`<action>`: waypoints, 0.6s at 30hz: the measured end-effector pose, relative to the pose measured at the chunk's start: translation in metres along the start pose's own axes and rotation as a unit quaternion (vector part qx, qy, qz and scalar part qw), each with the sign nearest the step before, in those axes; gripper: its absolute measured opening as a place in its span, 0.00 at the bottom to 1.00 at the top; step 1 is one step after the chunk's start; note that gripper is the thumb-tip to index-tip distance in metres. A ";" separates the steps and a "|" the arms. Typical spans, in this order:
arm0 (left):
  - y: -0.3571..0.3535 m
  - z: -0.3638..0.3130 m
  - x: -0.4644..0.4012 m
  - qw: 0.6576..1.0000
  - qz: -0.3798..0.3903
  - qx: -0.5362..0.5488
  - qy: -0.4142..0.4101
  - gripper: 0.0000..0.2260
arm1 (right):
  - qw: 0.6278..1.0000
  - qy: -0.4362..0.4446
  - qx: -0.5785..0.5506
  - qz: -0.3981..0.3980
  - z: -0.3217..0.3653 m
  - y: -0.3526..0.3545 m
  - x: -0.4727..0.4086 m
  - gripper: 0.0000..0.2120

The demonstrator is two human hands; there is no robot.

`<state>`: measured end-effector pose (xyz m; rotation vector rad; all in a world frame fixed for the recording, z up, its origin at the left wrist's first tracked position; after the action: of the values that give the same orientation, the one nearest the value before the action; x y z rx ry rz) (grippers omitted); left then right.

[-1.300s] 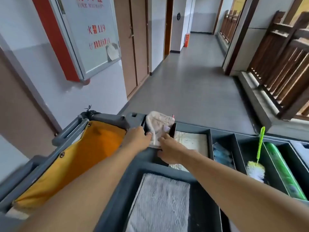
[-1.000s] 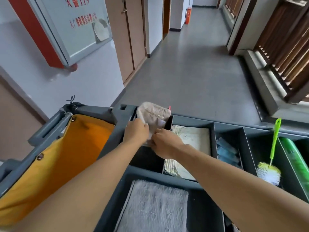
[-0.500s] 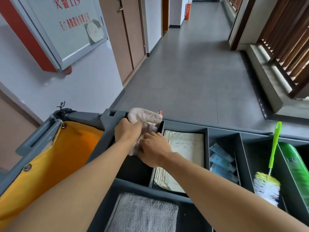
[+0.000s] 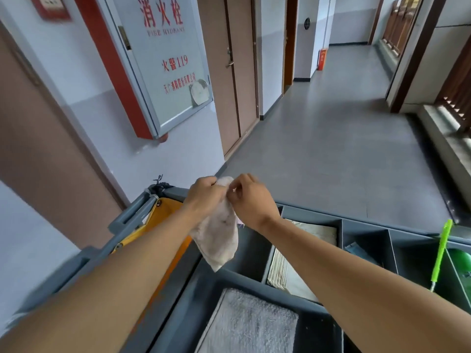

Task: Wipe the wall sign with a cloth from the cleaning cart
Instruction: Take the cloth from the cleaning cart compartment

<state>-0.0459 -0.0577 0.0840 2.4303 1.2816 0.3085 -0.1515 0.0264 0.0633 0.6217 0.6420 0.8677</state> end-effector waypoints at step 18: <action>0.345 -0.040 0.354 0.982 -0.120 -0.131 -0.062 0.05 | 0.949 0.200 -0.187 0.154 0.374 -0.052 0.193 0.10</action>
<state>0.3956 0.0660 0.2734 2.0195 1.3671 0.2376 0.2397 0.0762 0.2206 0.1982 0.7278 1.3921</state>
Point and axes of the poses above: each hand's wrist, its own x-axis away from the middle knuckle, its own y-axis out of the back of the hand, z = x × y, the point moved 5 cm from there along -x, towards the middle knuckle, and after that the axes turned 8 degrees about x, right-handed, at the moved point
